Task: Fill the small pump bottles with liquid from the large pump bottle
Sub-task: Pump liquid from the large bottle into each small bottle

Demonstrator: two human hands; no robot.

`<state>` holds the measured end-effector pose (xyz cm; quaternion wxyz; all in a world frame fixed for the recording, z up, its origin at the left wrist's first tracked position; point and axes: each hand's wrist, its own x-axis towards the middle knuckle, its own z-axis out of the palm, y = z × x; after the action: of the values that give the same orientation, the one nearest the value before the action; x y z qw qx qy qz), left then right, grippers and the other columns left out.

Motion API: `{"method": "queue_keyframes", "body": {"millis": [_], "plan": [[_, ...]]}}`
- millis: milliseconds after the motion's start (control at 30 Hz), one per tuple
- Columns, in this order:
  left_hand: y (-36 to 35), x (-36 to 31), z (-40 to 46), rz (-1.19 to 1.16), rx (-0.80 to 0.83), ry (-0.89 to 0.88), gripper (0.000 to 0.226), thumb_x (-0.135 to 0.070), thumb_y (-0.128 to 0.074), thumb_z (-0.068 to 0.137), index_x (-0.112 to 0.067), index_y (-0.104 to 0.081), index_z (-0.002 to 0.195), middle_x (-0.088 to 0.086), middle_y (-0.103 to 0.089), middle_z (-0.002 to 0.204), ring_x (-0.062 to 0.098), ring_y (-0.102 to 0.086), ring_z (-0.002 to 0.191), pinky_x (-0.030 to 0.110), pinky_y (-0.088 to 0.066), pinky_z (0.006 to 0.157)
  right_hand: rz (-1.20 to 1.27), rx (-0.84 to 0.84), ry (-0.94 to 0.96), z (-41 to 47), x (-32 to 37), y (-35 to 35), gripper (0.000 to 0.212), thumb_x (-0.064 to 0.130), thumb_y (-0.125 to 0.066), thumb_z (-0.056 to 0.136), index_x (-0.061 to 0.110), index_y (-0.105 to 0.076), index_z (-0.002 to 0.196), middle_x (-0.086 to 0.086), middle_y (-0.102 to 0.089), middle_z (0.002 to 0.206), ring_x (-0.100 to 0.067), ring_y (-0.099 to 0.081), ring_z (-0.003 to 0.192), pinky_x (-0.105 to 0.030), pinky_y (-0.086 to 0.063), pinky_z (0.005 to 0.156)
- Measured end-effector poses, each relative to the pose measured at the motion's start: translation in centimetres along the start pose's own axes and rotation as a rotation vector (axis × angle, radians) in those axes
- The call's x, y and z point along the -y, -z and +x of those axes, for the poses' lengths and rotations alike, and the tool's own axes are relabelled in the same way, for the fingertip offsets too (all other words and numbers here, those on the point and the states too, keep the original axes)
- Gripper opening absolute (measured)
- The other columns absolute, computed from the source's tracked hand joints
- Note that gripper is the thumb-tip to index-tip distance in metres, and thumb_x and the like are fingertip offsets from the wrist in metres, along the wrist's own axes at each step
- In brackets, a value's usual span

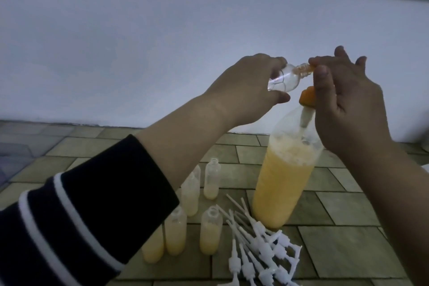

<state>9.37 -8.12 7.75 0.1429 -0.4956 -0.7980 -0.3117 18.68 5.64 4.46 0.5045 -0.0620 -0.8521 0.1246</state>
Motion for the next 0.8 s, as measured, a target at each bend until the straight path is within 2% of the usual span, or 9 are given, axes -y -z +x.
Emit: {"method": "queue_keyframes", "body": {"millis": [167,333,433,567,667,800], "plan": [[-0.9,0.0,-0.1,-0.038,0.038,0.026,0.041,-0.033,-0.063,0.086,-0.024,-0.053,0.125,-0.006,-0.054,0.111,0.010,-0.048,0.089,0.022,-0.035,0.077,0.062,-0.124,-0.081,-1.3,0.0,-1.8,0.043,0.032,-0.029,0.099,0.008,-0.057,0.120,-0.005,-0.059,0.123,-0.020,-0.034,0.137,-0.017,-0.007,0.113],[-0.2,-0.1,0.0,-0.024,0.052,0.052,0.034,-0.033,-0.063,0.086,-0.023,-0.057,0.119,-0.006,-0.058,0.109,0.013,-0.053,0.087,0.023,-0.040,0.073,0.008,-0.028,-0.052,-0.6,0.2,-1.4,0.052,0.042,-0.022,0.097,0.011,-0.058,0.119,-0.005,-0.059,0.125,-0.019,-0.032,0.138,-0.017,-0.005,0.113],[0.5,-0.3,0.4,-0.010,0.016,0.035,0.035,-0.034,-0.064,0.086,-0.024,-0.057,0.119,-0.006,-0.058,0.110,0.012,-0.051,0.086,0.019,-0.038,0.068,-0.009,-0.025,-0.005,0.4,0.2,-0.5,0.053,0.042,-0.022,0.097,0.010,-0.059,0.118,-0.005,-0.059,0.125,-0.018,-0.031,0.139,-0.015,-0.003,0.114],[0.0,-0.4,0.3,-0.022,0.017,0.028,0.040,-0.035,-0.064,0.085,-0.024,-0.055,0.123,-0.005,-0.057,0.113,0.012,-0.051,0.090,0.024,-0.040,0.078,-0.012,-0.089,-0.013,-0.1,-0.1,-0.9,0.050,0.036,-0.022,0.099,0.009,-0.059,0.118,-0.006,-0.060,0.124,-0.021,-0.033,0.138,-0.021,-0.007,0.115],[-0.7,-0.4,-0.1,-0.016,0.035,0.024,0.041,-0.034,-0.063,0.086,-0.023,-0.053,0.124,-0.004,-0.057,0.113,0.013,-0.052,0.093,0.025,-0.041,0.079,0.021,-0.134,-0.050,-0.9,-0.4,-1.7,0.047,0.031,-0.024,0.099,0.007,-0.059,0.120,-0.007,-0.060,0.124,-0.019,-0.034,0.137,-0.024,-0.009,0.117],[-0.9,-0.2,-0.5,-0.023,0.052,0.055,0.042,-0.034,-0.064,0.086,-0.024,-0.053,0.125,-0.005,-0.056,0.116,0.013,-0.053,0.094,0.026,-0.041,0.080,-0.012,-0.065,-0.041,-1.2,-0.3,-1.7,0.053,0.037,-0.021,0.097,0.007,-0.057,0.122,-0.007,-0.058,0.127,-0.020,-0.031,0.139,-0.023,-0.007,0.116]]}}
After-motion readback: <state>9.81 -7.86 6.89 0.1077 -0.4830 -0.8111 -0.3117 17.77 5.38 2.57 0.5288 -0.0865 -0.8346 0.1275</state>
